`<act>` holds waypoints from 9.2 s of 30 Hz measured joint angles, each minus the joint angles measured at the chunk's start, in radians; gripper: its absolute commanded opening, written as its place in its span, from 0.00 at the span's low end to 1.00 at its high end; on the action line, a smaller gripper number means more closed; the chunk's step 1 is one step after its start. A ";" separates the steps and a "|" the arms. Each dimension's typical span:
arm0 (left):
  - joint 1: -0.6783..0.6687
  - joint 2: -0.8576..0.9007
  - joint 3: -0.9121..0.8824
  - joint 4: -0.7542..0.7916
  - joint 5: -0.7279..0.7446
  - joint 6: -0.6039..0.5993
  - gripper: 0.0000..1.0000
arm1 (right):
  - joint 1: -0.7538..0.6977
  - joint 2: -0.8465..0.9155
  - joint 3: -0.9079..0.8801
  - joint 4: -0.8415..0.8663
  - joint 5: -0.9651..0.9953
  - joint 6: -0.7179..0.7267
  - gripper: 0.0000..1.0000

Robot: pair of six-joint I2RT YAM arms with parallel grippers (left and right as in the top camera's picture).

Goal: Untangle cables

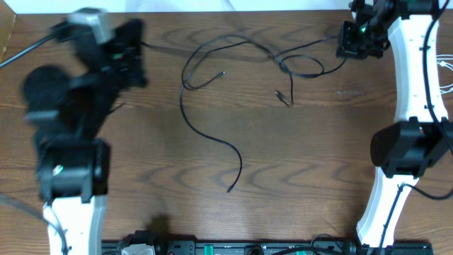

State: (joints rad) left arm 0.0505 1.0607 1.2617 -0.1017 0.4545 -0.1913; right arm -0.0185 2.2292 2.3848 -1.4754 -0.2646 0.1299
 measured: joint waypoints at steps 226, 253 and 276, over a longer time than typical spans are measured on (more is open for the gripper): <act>-0.177 0.464 0.000 -0.526 -0.087 -0.103 0.97 | 0.162 -0.240 -1.077 0.798 0.623 0.029 0.01; -0.177 0.464 0.000 -0.527 -0.087 -0.103 0.97 | -0.543 -0.242 -0.108 0.339 0.439 0.049 0.99; -0.177 0.464 0.000 -0.527 -0.087 -0.103 0.98 | -0.209 -0.317 -0.112 -0.028 -0.071 -0.201 0.99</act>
State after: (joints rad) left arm -0.1261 1.5249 1.2621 -0.6289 0.3676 -0.2947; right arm -0.2276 1.9125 2.2726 -1.5036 -0.3351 -0.0711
